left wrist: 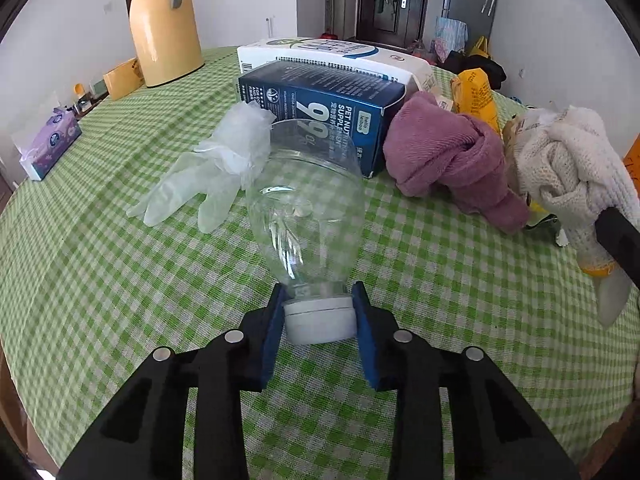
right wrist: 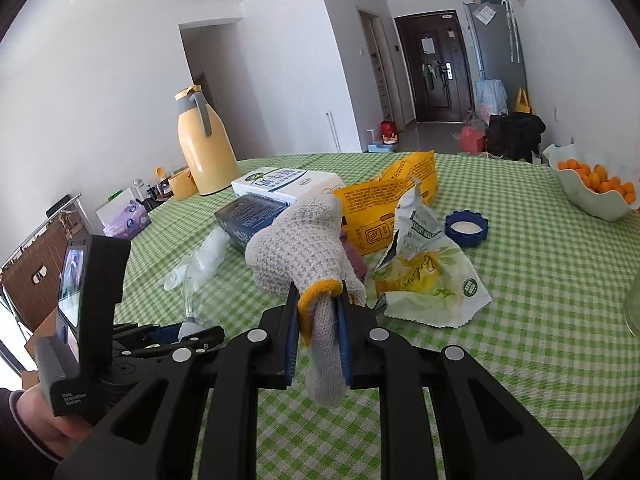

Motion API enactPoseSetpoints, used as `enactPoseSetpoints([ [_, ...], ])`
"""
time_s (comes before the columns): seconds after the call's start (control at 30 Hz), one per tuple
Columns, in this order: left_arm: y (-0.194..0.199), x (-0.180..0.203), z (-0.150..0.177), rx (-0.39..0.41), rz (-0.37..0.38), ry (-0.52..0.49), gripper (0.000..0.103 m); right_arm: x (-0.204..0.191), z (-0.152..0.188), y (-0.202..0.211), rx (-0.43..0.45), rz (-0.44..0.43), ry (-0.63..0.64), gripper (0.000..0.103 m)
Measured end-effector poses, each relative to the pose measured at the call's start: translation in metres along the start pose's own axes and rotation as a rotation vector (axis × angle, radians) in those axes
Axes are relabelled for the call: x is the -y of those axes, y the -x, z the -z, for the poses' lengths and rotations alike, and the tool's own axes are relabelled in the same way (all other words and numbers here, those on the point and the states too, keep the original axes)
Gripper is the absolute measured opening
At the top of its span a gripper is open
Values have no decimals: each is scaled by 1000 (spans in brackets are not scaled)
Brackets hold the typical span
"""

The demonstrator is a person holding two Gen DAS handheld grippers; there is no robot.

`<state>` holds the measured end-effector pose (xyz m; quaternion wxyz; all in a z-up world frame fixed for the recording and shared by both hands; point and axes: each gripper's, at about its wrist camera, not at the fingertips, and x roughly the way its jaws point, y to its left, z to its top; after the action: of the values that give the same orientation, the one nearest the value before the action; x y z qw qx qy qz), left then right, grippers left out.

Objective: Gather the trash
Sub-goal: 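Carry the bottle and knit glove to the cardboard box and open both tools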

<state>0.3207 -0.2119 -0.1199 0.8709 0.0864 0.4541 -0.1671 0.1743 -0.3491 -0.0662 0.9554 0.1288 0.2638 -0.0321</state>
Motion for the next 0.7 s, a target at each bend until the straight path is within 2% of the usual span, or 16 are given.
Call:
enactPoseSetpoints([
  [0.33, 64, -4, 3, 150, 5, -80, 30, -4, 2, -7, -12, 18, 24, 17],
  [0.7, 104, -31, 2, 219, 34, -43, 30, -19, 1, -10, -18, 27, 78, 17],
])
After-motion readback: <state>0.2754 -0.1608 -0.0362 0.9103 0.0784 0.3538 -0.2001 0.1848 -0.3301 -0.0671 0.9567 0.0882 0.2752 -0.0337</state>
